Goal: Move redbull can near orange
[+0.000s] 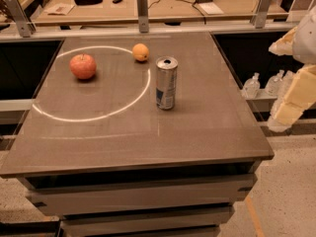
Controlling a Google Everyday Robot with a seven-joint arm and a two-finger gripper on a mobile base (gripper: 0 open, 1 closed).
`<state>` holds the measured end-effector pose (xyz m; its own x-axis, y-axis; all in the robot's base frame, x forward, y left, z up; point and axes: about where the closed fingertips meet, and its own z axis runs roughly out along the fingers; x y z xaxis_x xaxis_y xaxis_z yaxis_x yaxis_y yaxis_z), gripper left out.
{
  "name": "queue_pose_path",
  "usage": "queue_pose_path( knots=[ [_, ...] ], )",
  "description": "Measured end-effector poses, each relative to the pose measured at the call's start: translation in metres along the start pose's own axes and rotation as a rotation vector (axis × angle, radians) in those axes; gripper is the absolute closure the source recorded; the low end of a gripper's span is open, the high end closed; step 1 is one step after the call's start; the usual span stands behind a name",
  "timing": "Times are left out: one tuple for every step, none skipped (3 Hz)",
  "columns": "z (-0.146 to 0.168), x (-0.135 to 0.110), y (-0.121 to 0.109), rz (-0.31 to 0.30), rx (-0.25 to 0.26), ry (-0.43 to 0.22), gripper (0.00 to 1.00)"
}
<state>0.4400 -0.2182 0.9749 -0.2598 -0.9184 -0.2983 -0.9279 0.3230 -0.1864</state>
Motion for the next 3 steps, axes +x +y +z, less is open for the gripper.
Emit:
queue_pose_path(
  knots=[
    [0.017,0.018,-0.003,0.085,-0.047,-0.173,0.0],
    [0.041,0.032,-0.004,0.152,0.0,-0.464,0.0],
    [0.039,0.019,0.002,0.201,0.053,-0.657,0.0]
  ],
)
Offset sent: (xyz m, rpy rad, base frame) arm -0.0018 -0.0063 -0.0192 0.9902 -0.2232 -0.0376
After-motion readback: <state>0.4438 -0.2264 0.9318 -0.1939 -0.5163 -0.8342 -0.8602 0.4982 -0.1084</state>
